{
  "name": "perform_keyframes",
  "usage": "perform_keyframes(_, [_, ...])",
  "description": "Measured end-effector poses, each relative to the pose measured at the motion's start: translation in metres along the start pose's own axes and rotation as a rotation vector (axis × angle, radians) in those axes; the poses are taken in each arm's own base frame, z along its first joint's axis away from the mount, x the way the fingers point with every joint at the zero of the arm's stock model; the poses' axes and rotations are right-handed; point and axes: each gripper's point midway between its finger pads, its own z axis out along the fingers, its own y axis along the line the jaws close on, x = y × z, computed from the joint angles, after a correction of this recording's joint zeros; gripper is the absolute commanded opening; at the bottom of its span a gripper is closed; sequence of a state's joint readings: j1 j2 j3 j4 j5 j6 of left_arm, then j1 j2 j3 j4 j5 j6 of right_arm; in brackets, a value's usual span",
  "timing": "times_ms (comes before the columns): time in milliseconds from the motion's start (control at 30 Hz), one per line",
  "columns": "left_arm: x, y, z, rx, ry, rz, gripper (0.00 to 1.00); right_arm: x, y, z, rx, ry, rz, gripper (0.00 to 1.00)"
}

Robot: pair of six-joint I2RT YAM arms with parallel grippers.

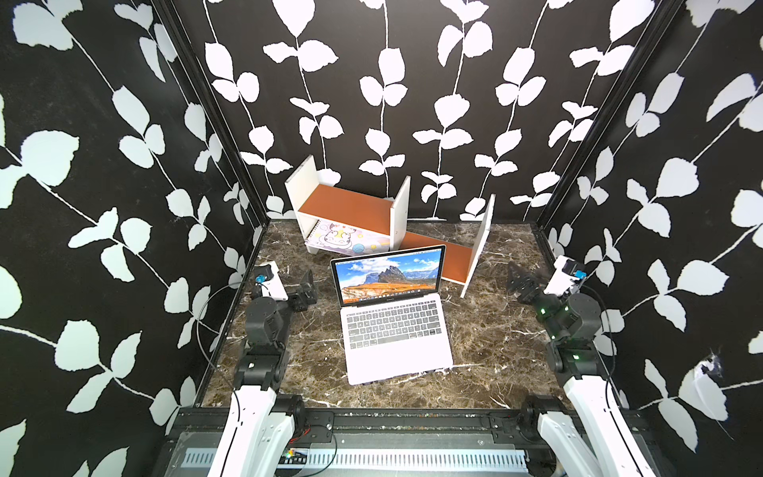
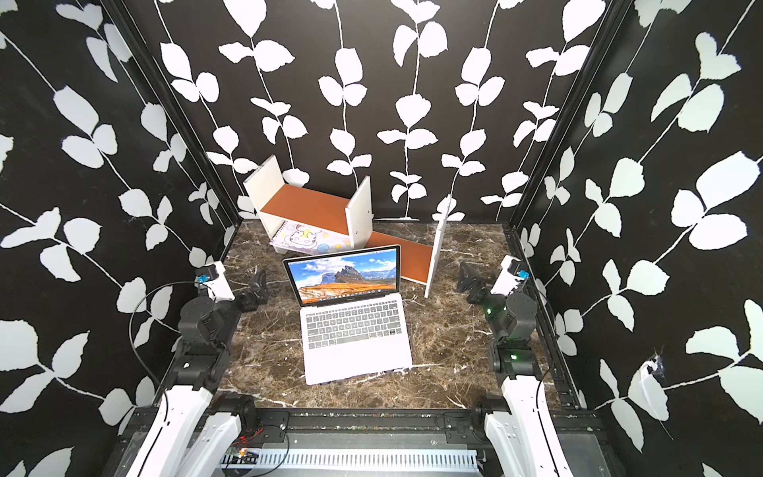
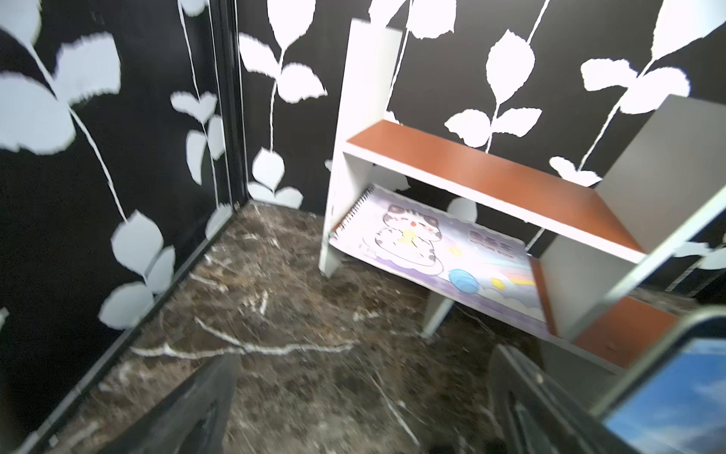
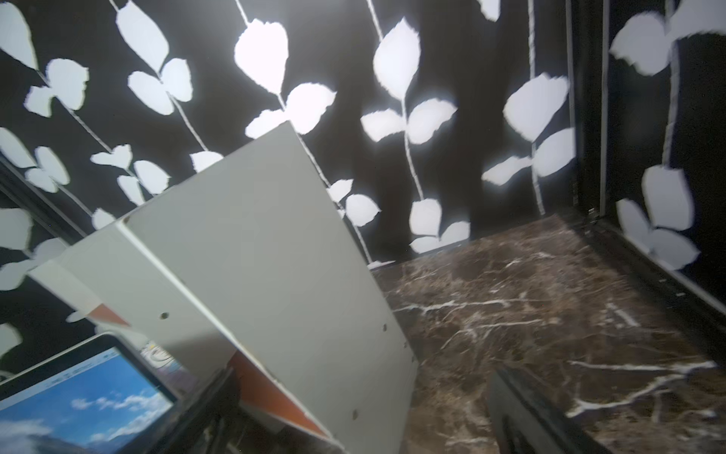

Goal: Close the laptop lid and set it aside
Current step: Close the lid of the laptop.

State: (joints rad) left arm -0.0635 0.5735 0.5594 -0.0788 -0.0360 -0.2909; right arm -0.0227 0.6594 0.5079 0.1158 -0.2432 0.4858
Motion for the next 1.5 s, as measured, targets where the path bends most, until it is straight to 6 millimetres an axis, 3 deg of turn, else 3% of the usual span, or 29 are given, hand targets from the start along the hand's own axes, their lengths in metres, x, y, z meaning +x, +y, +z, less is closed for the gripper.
perform_keyframes(167, [-0.002, -0.015, -0.008, 0.063, 0.079, -0.072, 0.99, 0.018, 0.021, -0.007, -0.131, 0.068, 0.053, 0.99])
perform_keyframes(300, [0.008, -0.023, -0.008, 0.099, 0.153, -0.091, 0.99, 0.029, 0.035, -0.01, -0.205, 0.122, 0.066, 0.99])
perform_keyframes(533, [0.017, -0.028, -0.007, 0.124, 0.202, -0.181, 0.99, 0.063, 0.069, 0.0, -0.263, 0.264, 0.02, 0.93])
perform_keyframes(667, [0.007, -0.034, -0.006, 0.153, 0.17, -0.267, 0.99, 0.066, 0.076, 0.006, -0.202, 0.259, -0.027, 0.9])
perform_keyframes(867, [-0.002, -0.046, -0.007, 0.217, 0.153, -0.313, 0.99, 0.052, 0.075, 0.016, -0.146, 0.209, -0.052, 0.88])
perform_keyframes(1033, [-0.032, -0.08, -0.011, 0.374, 0.182, -0.188, 0.99, 0.058, 0.091, 0.011, -0.247, 0.244, -0.138, 0.89])
perform_keyframes(1200, [-0.065, -0.107, -0.01, 0.486, 0.228, -0.022, 0.99, 0.067, 0.103, -0.012, -0.357, 0.287, -0.267, 0.9])
perform_keyframes(1300, [-0.072, -0.108, -0.002, 0.466, 0.263, -0.023, 0.99, 0.077, 0.108, -0.022, -0.411, 0.33, -0.32, 0.9])
perform_keyframes(1433, [-0.075, -0.111, 0.018, 0.441, 0.347, -0.168, 0.99, 0.081, 0.118, -0.026, -0.471, 0.373, -0.316, 0.91])
perform_keyframes(1500, [-0.077, -0.115, 0.03, 0.438, 0.388, -0.248, 0.91, 0.083, 0.122, -0.025, -0.49, 0.392, -0.286, 0.9])
